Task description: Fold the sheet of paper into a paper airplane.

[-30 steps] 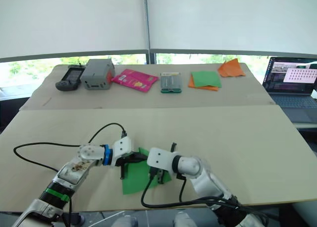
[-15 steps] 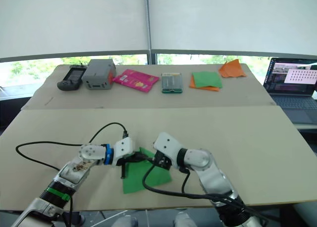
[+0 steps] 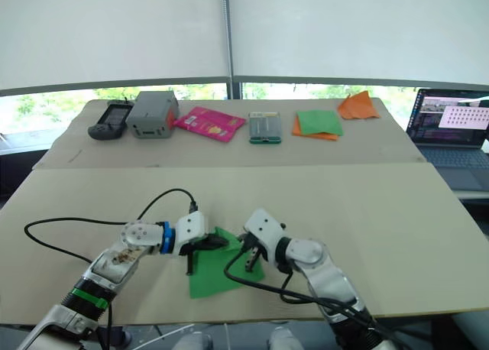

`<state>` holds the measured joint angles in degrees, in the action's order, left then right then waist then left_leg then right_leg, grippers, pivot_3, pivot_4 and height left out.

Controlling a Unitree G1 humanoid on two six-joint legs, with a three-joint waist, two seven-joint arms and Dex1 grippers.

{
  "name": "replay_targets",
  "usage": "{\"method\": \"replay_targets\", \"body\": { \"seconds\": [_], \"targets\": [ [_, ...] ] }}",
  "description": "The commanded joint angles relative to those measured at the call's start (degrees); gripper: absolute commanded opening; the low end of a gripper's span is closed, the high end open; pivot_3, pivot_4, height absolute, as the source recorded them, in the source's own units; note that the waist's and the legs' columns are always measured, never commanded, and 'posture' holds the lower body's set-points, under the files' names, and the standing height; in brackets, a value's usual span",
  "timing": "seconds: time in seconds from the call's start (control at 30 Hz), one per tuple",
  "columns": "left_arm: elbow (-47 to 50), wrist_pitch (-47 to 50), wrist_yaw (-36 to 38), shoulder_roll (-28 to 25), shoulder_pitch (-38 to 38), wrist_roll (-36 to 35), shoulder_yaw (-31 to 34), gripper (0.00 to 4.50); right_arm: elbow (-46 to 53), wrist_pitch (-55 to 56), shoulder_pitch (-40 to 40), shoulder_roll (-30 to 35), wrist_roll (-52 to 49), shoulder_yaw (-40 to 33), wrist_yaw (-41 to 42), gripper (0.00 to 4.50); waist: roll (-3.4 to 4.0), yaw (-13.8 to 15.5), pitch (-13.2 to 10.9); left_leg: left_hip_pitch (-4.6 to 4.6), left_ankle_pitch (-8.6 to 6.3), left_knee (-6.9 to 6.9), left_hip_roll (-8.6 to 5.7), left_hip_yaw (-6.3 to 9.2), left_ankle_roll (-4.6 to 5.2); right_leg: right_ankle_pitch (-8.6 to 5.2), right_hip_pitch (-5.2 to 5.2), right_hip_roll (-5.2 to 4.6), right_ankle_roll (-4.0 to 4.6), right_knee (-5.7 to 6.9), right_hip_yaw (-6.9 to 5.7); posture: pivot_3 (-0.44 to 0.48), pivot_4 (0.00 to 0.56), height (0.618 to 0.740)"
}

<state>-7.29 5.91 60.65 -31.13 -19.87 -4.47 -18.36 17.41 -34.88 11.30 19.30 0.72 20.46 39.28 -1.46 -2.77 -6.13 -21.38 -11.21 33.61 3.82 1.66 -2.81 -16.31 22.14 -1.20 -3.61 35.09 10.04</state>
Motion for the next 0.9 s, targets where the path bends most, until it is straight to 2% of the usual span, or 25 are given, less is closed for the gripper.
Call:
{"method": "replay_targets", "body": {
  "seconds": [0.03,0.33,0.9],
  "targets": [
    [-3.24,3.16,-1.57,0.04,-0.2,0.71,1.09,0.0,-0.73,1.58,-0.6,0.71,0.55,1.52,-0.61,0.03,0.0,-0.04,0.0,0.0,0.0,0.0,0.0,0.0,0.0,0.0,0.0,0.0,0.0,0.0,0.0,0.0,0.15,0.74],
    [-2.35,2.16,-0.18,-1.34,1.19,1.37,0.73,0.0,-3.58,1.96,1.93,-0.48,-0.05,1.94,-1.35,0.03,0.0,-0.73,0.02,0.03,0.0,0.0,0.0,0.01,0.0,0.0,-0.01,0.0,0.0,0.01,0.0,0.0,0.15,0.74],
    [-3.88,-1.44,-2.22,-2.95,1.59,6.4,-1.6,0.0,-11.74,-0.94,9.67,-4.5,1.58,7.3,-1.48,0.03,0.09,-1.25,0.14,0.06,0.0,-0.01,0.01,0.01,0.0,0.0,-0.02,0.0,0.0,0.05,0.0,0.0,0.15,0.74]
  ]
}}
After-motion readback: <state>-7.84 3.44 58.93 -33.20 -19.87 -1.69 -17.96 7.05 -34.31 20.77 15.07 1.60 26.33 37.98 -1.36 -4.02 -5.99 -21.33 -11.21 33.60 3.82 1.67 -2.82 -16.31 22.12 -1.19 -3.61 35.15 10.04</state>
